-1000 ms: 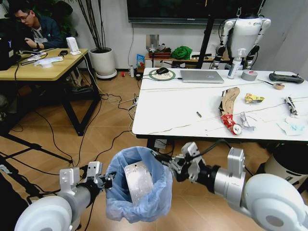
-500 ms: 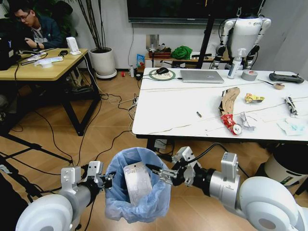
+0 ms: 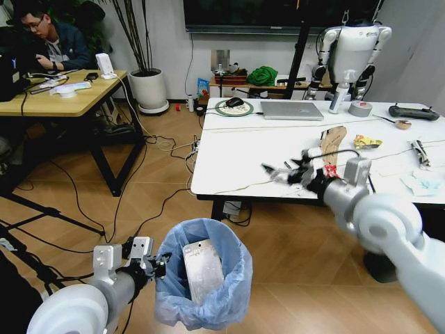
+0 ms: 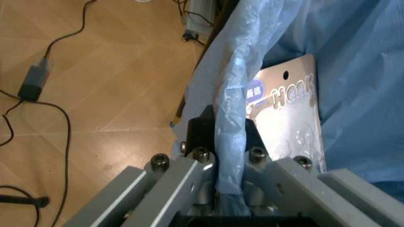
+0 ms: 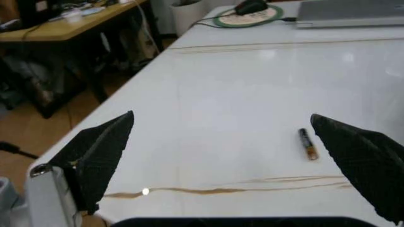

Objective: Pick up the trash bin and place the trash from the table into it.

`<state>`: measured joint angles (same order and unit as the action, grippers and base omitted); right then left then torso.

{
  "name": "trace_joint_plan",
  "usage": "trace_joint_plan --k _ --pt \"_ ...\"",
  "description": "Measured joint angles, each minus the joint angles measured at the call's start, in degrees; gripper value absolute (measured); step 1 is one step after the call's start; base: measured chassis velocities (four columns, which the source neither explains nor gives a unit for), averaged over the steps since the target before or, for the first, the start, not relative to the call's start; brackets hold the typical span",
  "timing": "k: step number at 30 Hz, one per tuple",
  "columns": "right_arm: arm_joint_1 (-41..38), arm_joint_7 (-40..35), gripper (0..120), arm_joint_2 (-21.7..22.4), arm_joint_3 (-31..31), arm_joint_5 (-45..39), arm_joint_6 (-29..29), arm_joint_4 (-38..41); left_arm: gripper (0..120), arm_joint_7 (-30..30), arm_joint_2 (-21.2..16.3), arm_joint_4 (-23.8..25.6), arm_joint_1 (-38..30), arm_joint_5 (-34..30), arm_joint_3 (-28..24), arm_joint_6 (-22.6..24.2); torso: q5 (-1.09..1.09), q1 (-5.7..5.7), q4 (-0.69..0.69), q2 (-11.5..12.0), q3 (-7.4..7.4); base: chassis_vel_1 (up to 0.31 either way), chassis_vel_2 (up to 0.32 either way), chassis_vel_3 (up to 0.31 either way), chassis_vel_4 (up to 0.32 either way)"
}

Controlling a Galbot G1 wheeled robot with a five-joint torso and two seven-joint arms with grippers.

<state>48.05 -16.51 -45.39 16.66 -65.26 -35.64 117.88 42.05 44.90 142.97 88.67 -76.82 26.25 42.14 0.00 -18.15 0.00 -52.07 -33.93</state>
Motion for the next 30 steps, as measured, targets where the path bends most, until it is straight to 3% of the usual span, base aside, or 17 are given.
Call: trace_joint_plan --k 8,15,23,28,30 --pt "-9.4 -4.5 100 -3.8 -7.8 -0.5 0.1 -11.3 0 -0.2 -0.1 -0.3 -0.5 0.0 -1.1 0.0 0.01 0.0 0.01 0.0 0.0 0.0 0.0 0.0 0.0" --pt "-12.4 -5.3 99 -5.8 -10.7 -0.2 -0.6 -16.9 0 -0.2 -0.2 -0.2 -0.6 -0.3 -0.7 0.0 0.01 0.0 0.01 0.0 0.0 0.0 0.0 0.0 0.0" --pt "-12.4 -2.9 77 -6.1 -11.4 2.6 -0.8 -20.9 0 -0.2 0.1 0.1 -0.3 -0.5 -0.2 0.0 0.0 0.01 0.0 0.0 0.01 0.0 0.0 0.0 0.0" --pt "-12.2 -2.7 53 -5.8 -11.4 3.1 -0.8 -21.1 0 -0.4 0.1 0.2 -0.8 -0.9 -0.1 0.0 -0.01 0.01 0.0 0.0 0.01 0.0 0.0 0.0 0.0" --pt "-12.2 -2.7 49 -5.7 -11.4 3.2 -0.8 -21.1 0 -0.5 0.1 0.2 -0.8 -0.9 0.0 0.0 -0.01 0.01 0.0 0.0 0.01 0.0 0.0 0.0 0.0"
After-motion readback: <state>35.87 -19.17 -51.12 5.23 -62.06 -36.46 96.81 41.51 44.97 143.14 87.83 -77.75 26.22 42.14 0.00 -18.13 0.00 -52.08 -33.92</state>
